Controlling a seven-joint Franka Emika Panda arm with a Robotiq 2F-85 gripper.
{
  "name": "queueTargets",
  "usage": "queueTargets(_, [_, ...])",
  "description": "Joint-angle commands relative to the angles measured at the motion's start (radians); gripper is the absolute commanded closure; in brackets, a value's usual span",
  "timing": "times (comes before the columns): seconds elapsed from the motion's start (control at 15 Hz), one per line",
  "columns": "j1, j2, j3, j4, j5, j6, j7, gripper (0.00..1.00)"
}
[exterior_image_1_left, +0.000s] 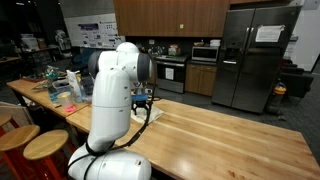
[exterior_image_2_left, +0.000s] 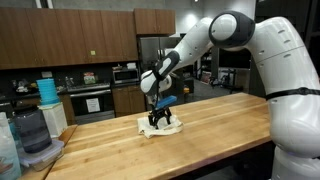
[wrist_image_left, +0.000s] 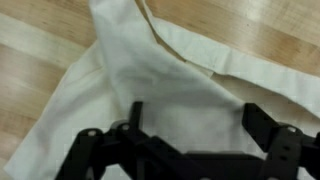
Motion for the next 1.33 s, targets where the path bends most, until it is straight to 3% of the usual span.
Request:
queueTargets(0.0, [0.015, -0.009, -0.008, -0.005, -0.063, 0.008, -0.047, 0.0])
queueTargets(0.67, [0.009, -0.009, 0.012, -0.023, -0.118, 0.021, -0.268, 0.0])
queueTargets(1.27, [0.017, -0.094, 0.022, -0.068, -0.132, 0.028, -0.287, 0.0])
